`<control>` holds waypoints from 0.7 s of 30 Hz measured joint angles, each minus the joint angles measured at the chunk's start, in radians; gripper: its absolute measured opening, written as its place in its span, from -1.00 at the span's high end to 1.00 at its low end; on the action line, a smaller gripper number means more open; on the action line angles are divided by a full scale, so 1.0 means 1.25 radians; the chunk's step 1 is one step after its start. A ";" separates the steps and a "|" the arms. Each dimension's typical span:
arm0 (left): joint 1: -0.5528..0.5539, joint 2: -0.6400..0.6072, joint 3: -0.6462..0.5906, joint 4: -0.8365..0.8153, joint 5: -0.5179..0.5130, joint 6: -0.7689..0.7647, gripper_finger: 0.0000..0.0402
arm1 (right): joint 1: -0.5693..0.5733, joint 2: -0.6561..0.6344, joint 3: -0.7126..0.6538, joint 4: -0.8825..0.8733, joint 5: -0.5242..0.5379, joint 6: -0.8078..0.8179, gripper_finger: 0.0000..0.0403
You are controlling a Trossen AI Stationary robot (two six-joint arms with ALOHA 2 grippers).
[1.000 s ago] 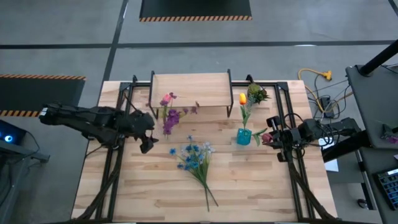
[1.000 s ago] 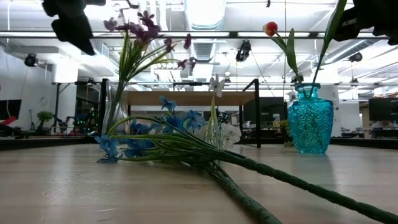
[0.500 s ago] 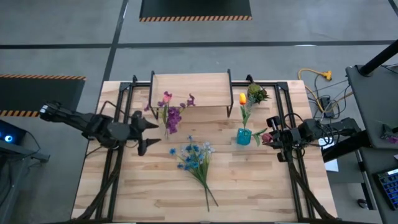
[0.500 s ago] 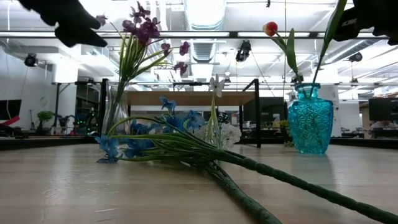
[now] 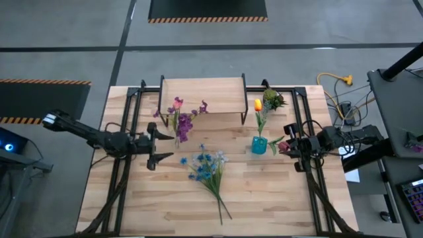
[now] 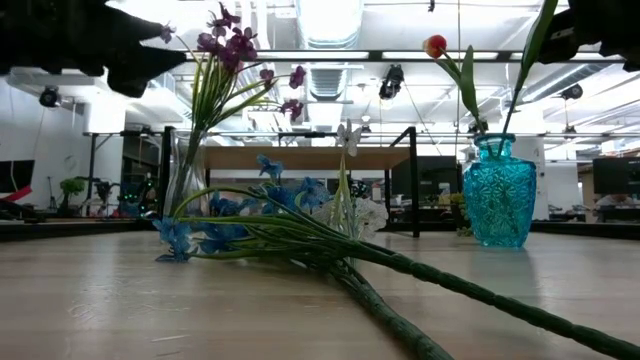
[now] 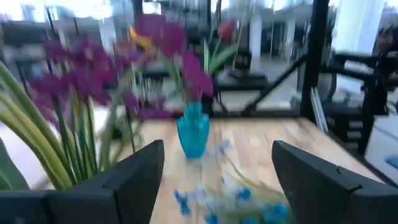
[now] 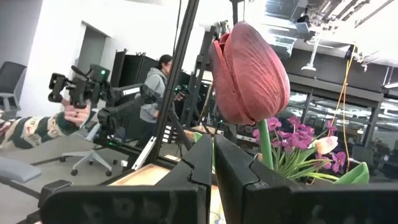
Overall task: Pick and place flowers into a vace then onto a shelf
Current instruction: Put the blue flower into the blue transparent vase
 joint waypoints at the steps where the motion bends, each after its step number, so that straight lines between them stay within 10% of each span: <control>1: 0.000 -0.005 -0.017 0.044 0.005 0.025 -0.35 | 0.000 0.000 0.000 0.000 0.000 -0.001 0.96; 21: 0.062 -0.250 -0.087 -0.037 -0.016 0.153 0.97 | 0.000 0.000 0.000 -0.001 0.001 0.004 0.96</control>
